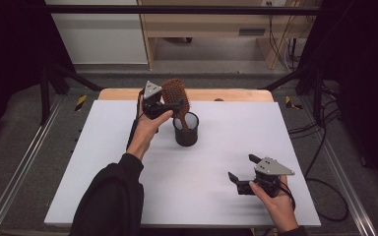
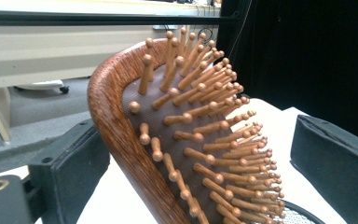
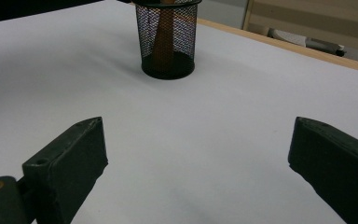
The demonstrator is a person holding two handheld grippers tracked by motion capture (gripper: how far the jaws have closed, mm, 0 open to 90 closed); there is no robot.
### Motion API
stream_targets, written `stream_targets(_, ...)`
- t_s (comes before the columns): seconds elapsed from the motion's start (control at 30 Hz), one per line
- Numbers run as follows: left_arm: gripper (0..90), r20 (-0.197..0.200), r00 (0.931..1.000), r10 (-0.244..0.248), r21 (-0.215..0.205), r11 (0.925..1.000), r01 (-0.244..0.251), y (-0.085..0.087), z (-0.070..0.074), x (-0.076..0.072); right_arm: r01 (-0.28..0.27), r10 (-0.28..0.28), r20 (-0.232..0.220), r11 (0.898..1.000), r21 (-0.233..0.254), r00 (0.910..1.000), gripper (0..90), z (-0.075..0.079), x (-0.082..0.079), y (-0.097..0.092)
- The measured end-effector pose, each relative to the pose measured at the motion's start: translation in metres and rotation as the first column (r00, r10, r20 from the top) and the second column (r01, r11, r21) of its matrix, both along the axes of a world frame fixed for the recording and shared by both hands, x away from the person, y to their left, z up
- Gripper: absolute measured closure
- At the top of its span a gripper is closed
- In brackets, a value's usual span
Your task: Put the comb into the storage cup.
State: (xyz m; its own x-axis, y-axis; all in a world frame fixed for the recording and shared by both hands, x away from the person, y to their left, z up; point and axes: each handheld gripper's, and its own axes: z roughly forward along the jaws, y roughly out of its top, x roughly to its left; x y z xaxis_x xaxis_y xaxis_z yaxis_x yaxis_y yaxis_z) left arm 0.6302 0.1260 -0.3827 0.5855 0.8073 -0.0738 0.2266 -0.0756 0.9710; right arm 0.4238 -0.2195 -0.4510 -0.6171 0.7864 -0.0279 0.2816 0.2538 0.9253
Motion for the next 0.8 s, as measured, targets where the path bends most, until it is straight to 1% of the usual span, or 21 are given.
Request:
stream_targets(0.07, 3.1, 0.008, 1.0000, -0.002, 0.009, 1.0000, 0.002, -0.0004, -0.0002, -0.0012, 0.000, 0.000, 0.000, 1.000, 0.000, 1.0000, 4.7, 0.0000, 0.0000, 0.0000)
stream_targets(0.17, 2.7, 0.022, 0.9998, -0.001, 0.003, 1.0000, 0.001, 0.0000, -0.0004, -0.0032, 0.000, 0.000, 0.000, 1.000, -0.001, 1.0000, 4.7, 0.0000, 0.0000, 0.0001)
stream_targets(0.33, 2.3, 0.027, 0.9996, 0.002, 0.000, 1.0000, -0.002, 0.0012, -0.0004, -0.0052, 0.000, 0.000, -0.001, 1.000, -0.001, 1.0000, 4.7, -0.0001, 0.0001, 0.0002)
stream_targets(0.47, 2.2, 0.025, 0.9997, 0.002, -0.007, 1.0000, -0.002, 0.0017, -0.0003, -0.0066, -0.001, 0.001, -0.001, 1.000, -0.002, 1.0000, 4.7, -0.0001, 0.0001, 0.0004)
stream_targets(0.6, 2.2, 0.023, 0.9997, 0.005, -0.023, 0.9997, -0.004, 0.0031, -0.0003, -0.0080, -0.001, 0.001, -0.001, 1.000, -0.002, 1.0000, 4.7, -0.0001, 0.0001, 0.0003)
stream_targets(0.8, 2.2, 0.017, 0.9998, 0.009, -0.023, 0.9997, -0.009, 0.0055, -0.0018, -0.0083, -0.001, 0.001, 0.000, 1.000, -0.004, 1.0000, 4.7, -0.0001, 0.0002, 0.0003)
